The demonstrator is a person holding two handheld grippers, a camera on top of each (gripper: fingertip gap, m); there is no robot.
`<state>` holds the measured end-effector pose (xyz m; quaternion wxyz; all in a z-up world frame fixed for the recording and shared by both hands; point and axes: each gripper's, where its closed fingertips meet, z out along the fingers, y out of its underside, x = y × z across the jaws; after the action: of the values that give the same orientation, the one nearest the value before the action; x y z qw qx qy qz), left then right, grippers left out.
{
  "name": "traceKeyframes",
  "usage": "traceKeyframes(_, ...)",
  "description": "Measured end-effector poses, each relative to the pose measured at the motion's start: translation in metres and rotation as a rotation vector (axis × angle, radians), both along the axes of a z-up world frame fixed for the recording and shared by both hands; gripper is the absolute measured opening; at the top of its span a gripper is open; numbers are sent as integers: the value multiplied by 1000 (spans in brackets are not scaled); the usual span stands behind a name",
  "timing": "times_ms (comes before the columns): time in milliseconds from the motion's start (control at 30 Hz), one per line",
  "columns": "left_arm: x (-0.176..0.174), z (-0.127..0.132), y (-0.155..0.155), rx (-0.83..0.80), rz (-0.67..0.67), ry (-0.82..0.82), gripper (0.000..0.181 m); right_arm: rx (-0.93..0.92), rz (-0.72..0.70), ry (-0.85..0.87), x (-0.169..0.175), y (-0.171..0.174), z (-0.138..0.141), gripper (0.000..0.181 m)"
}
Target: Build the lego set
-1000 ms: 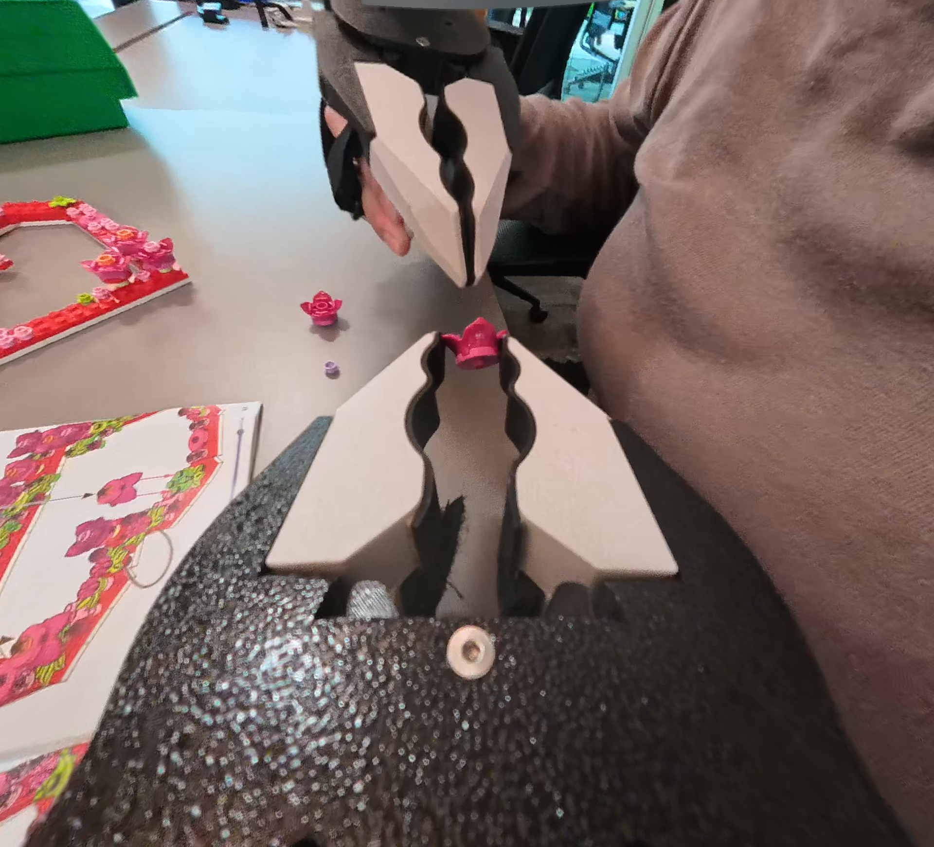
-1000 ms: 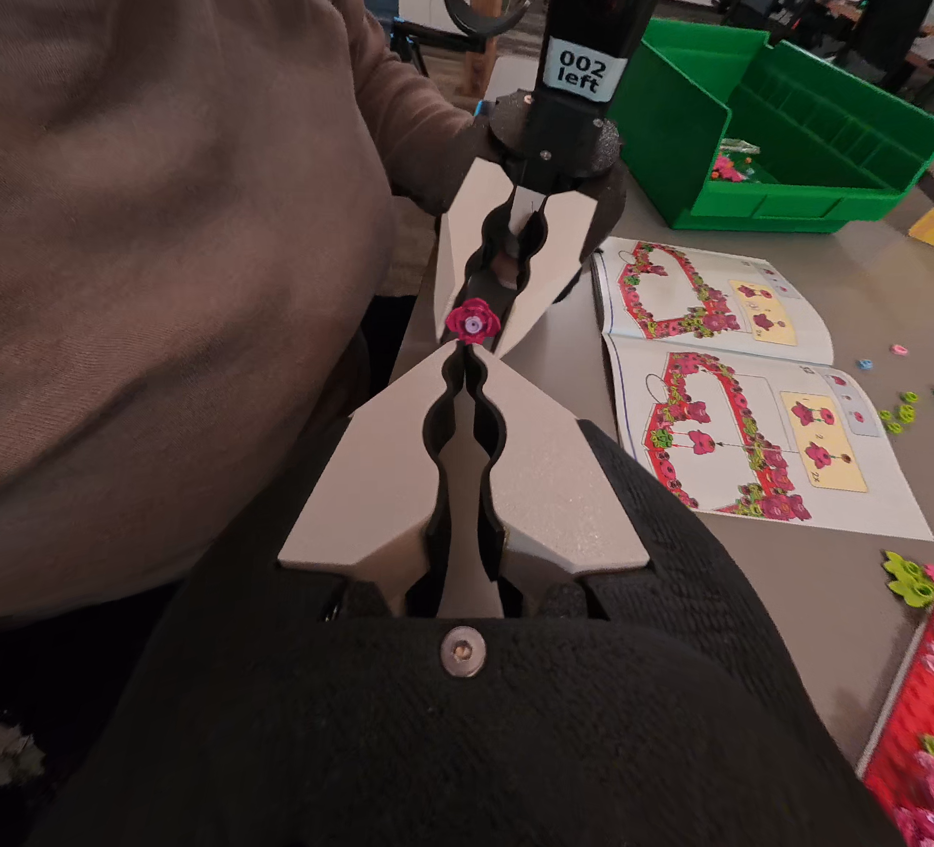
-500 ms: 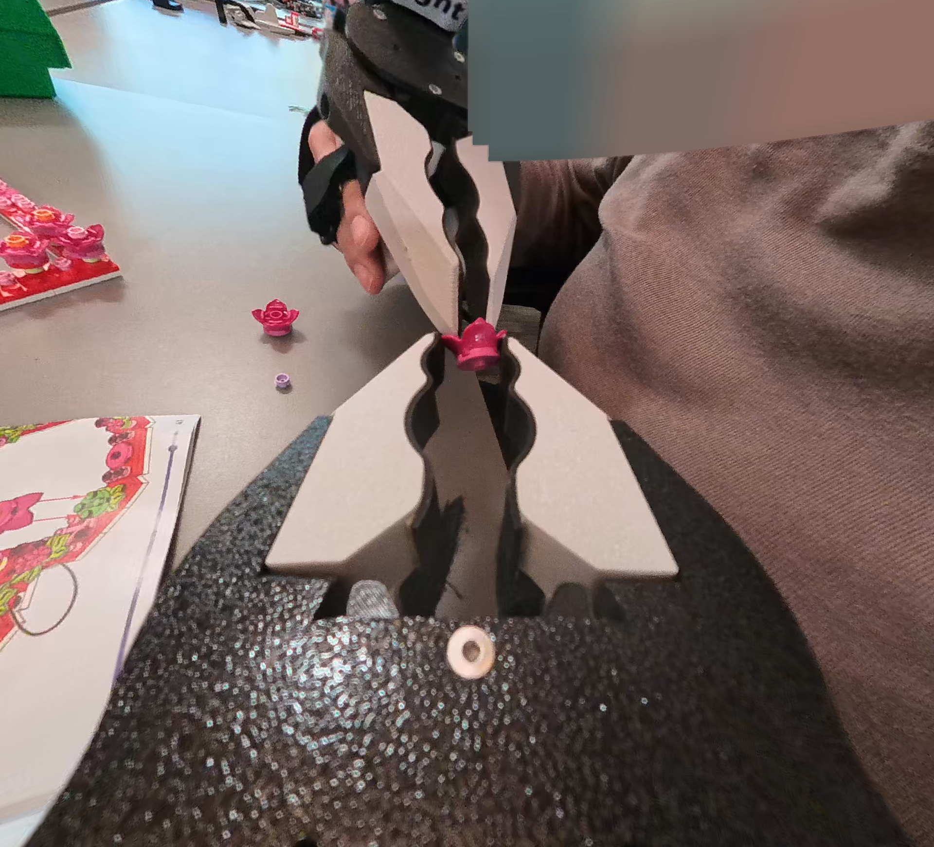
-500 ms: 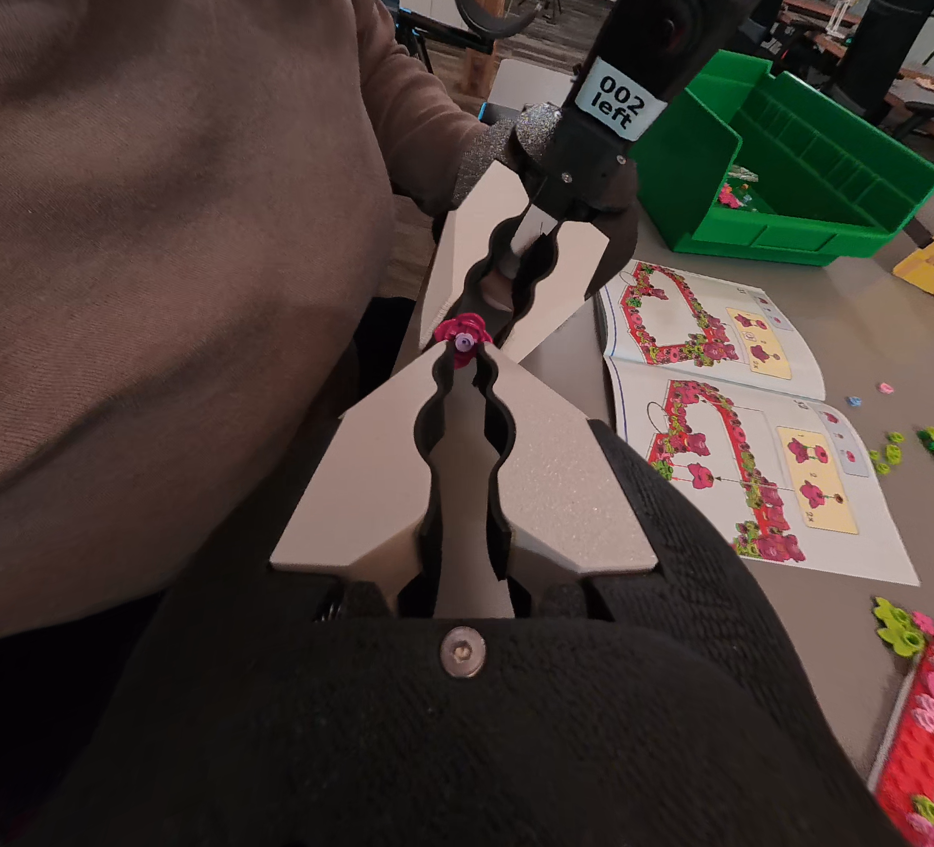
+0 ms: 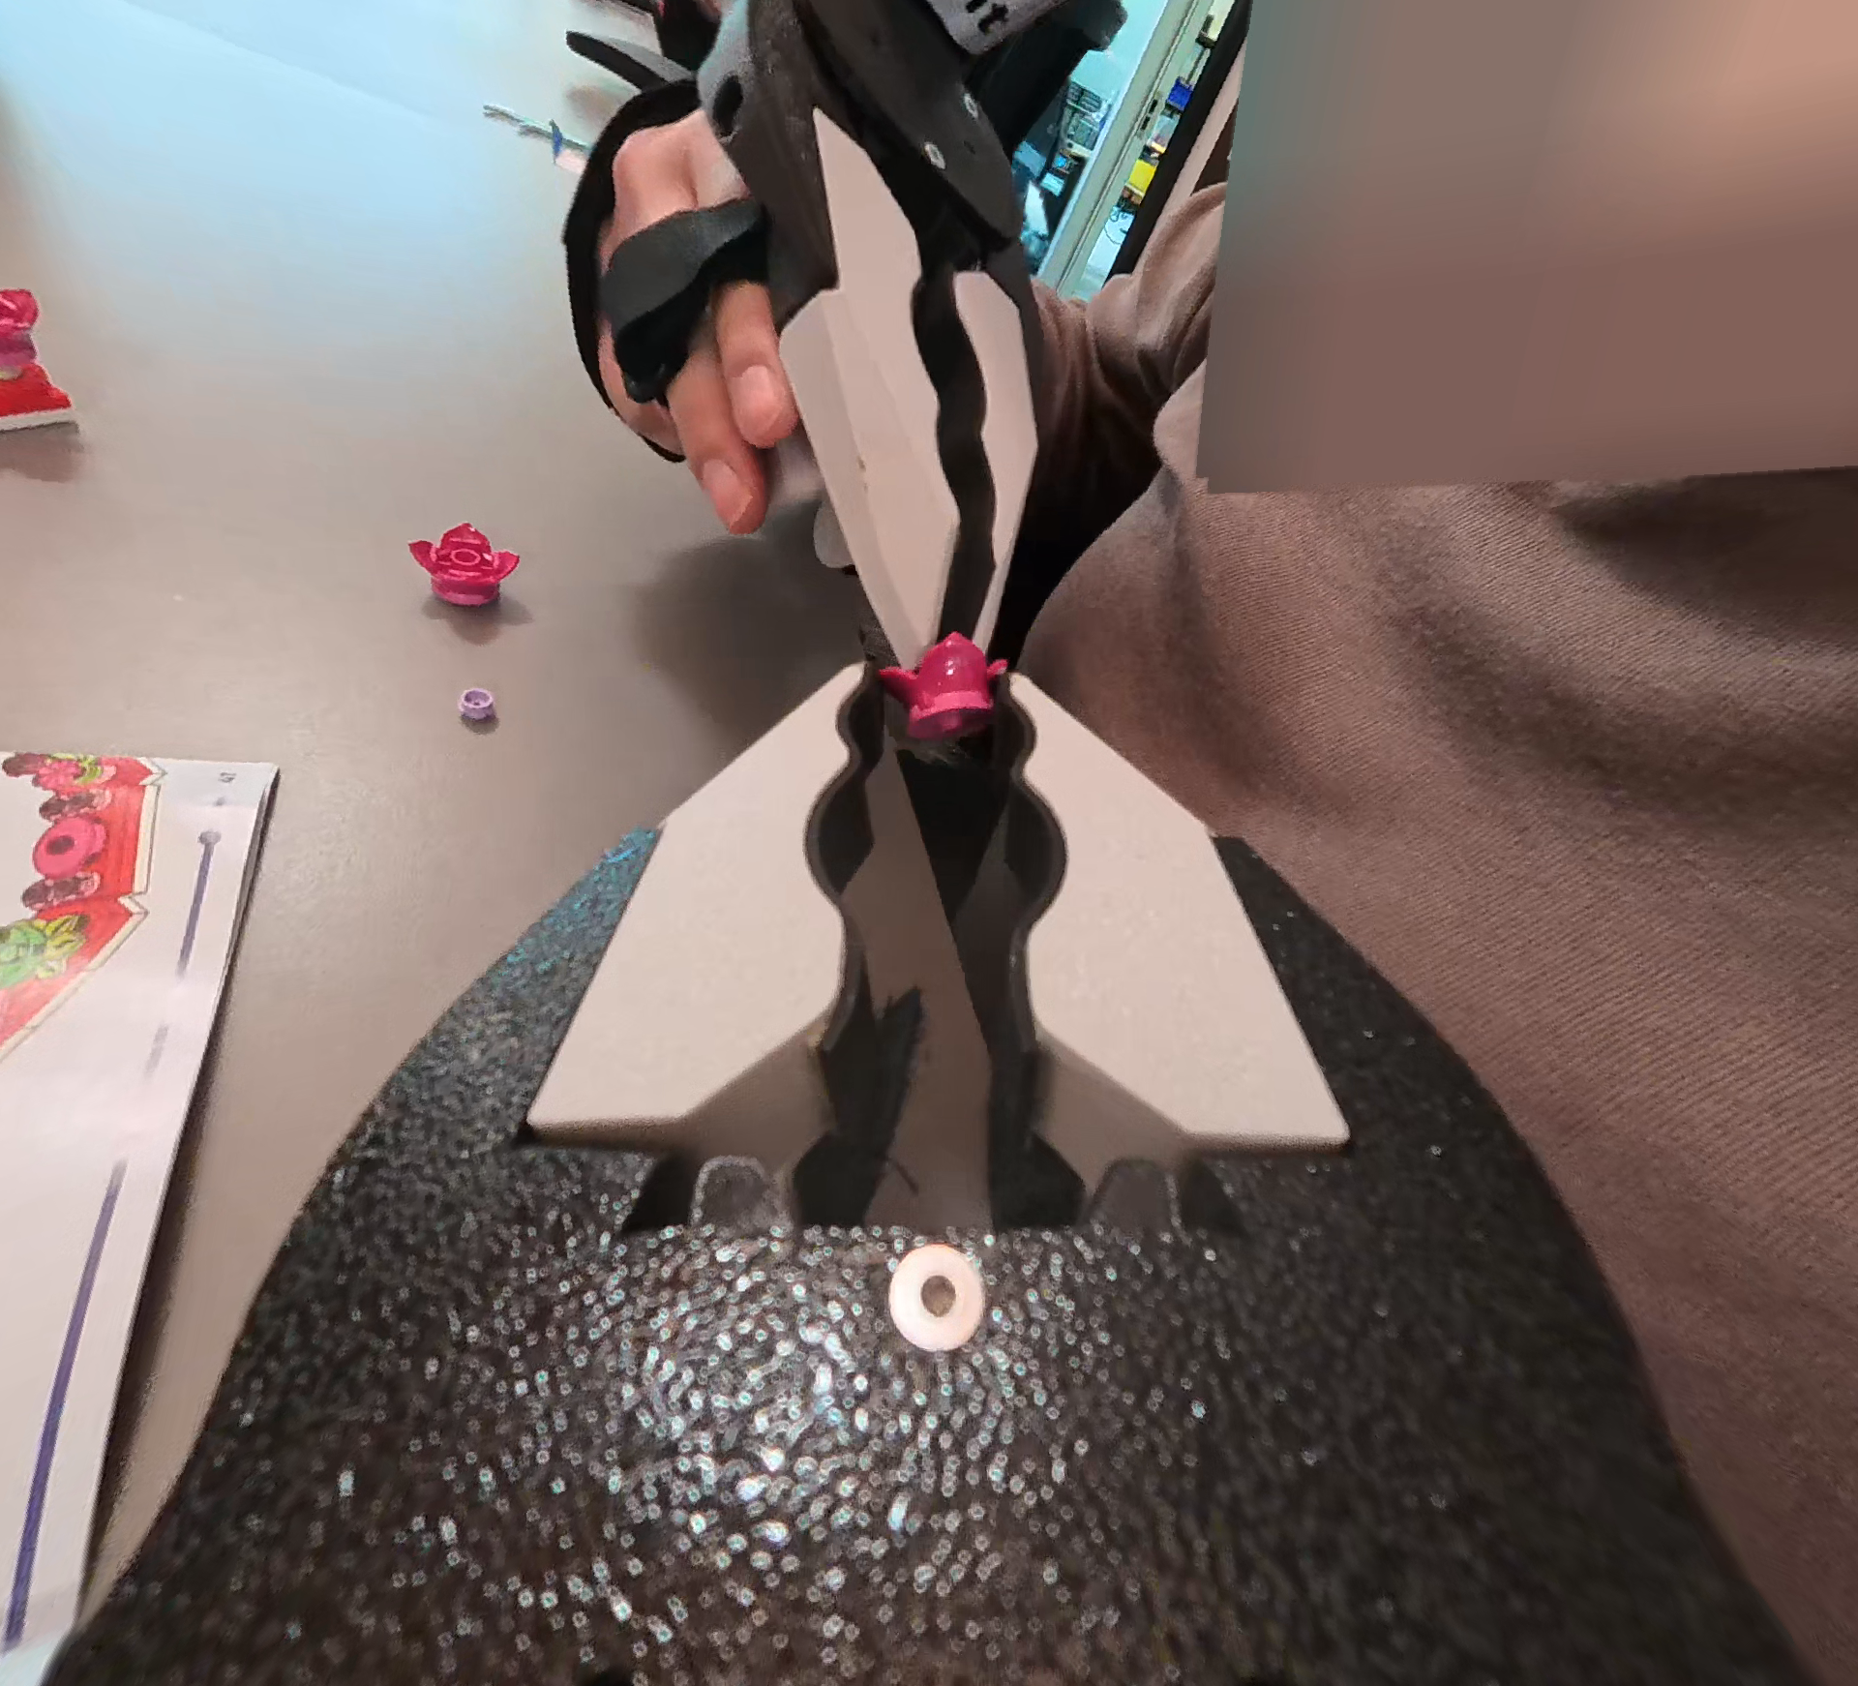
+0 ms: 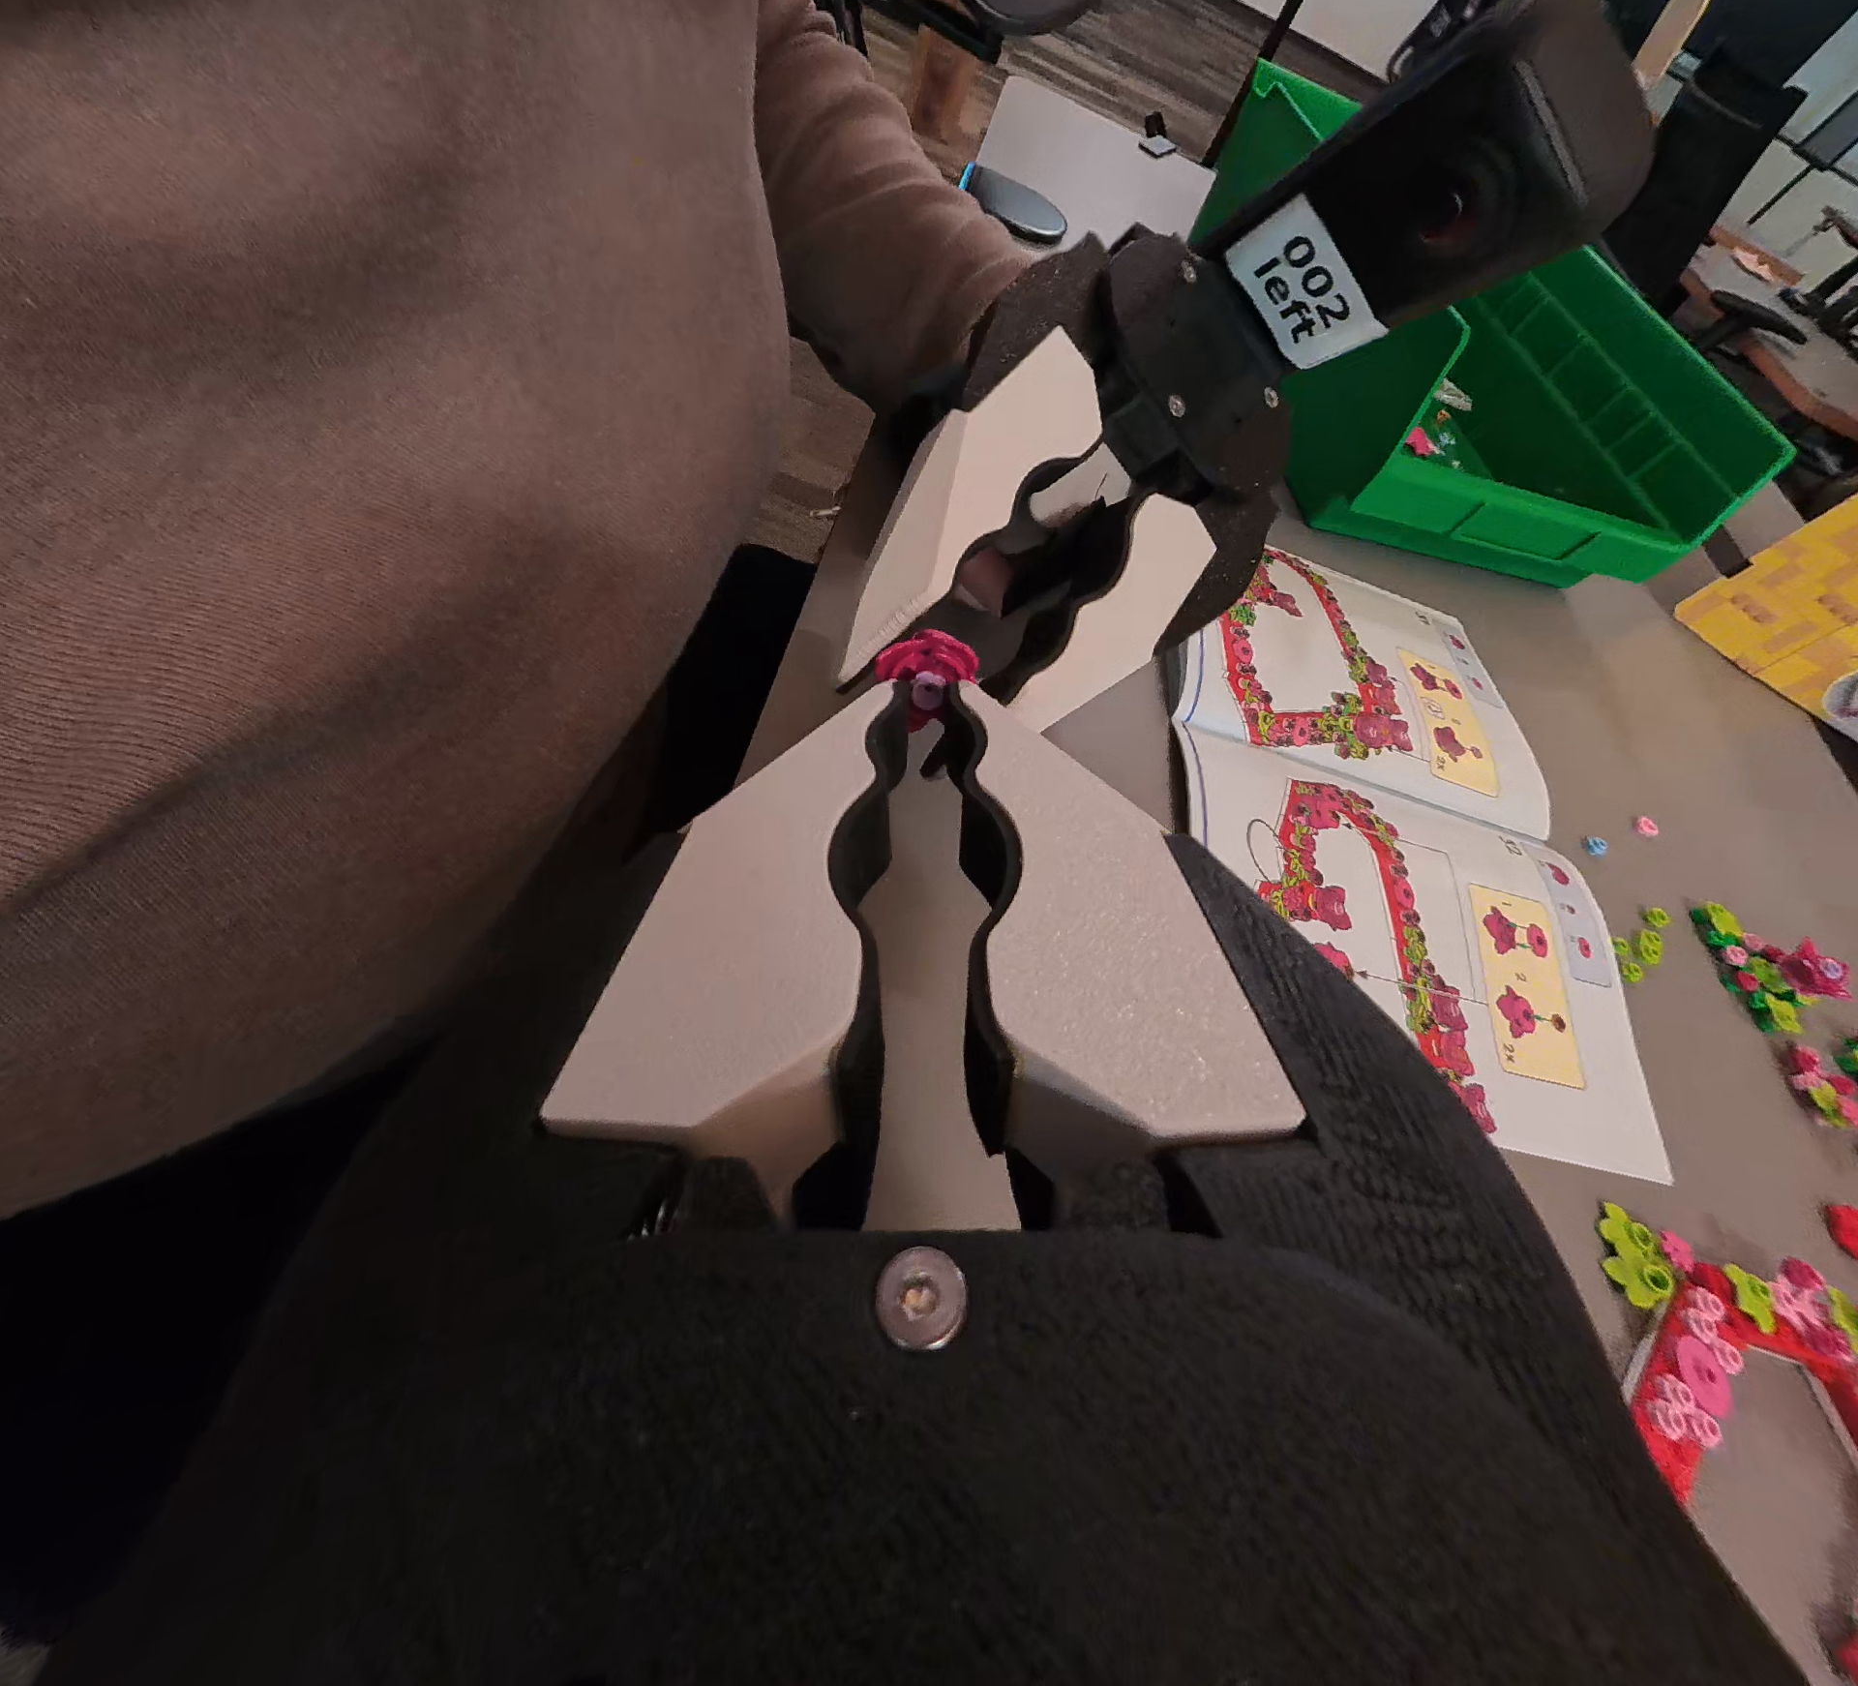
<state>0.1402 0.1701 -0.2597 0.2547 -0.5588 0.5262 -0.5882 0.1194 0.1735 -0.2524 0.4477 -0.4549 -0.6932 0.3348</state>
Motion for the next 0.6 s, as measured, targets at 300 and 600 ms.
traceKeyframes(300,-5,-5,-13,-45,-83,53,19,29,39,-51,-3,-11,-5,3)
traceKeyframes(600,-9,-8,-16,-67,-105,84,19,-21,53,-52,-4,-13,-6,2)
